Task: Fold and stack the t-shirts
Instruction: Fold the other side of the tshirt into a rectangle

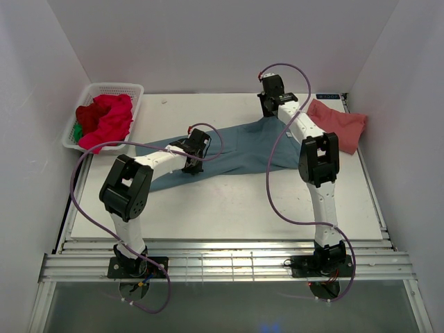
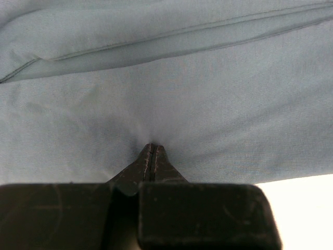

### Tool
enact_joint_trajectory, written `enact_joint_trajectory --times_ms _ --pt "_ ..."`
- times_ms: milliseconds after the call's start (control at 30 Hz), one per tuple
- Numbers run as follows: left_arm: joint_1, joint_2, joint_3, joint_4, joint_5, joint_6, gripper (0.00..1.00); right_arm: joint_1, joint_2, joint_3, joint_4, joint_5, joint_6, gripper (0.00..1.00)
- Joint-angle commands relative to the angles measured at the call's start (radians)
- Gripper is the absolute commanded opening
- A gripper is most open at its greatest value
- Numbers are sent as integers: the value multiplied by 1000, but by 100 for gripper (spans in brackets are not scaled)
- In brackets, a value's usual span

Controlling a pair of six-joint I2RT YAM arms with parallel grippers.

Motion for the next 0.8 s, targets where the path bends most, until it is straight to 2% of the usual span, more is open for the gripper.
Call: enact_joint_trajectory --times_ms 0,133,200,267,367,400,500,600,633,700,733,767 --pt "6 4 -39 -36 -16 -10 0 -8 18 -8 37 39 6 8" --pt "6 -1 -41 -35 -27 -10 0 -10 39 -29 65 111 -9 12" --pt "6 4 -23 -35 -37 -4 0 -8 45 -26 94 137 -35 32" --pt "6 4 15 -33 -56 -3 0 -10 45 -4 102 174 -61 47" --pt "6 1 69 -32 -91 -1 0 -8 -11 -27 113 222 -86 51" --pt "4 -4 107 -29 -102 0 0 -8 -74 -50 116 226 -85 51" --pt "6 -7 189 -22 -145 7 9 4 -238 -215 152 199 -72 51" --pt "6 -10 238 -15 -180 16 19 26 -364 -340 98 116 -3 50" --pt "6 -11 266 -13 -189 25 26 29 -379 -358 68 63 41 49" --pt "6 -14 287 -16 -220 40 31 41 -402 -406 -13 27 87 30" --pt "6 -22 292 -19 -231 57 32 44 -403 -421 -36 0 102 10" --pt "6 -25 289 -22 -240 63 32 44 -400 -435 -53 -11 128 8"
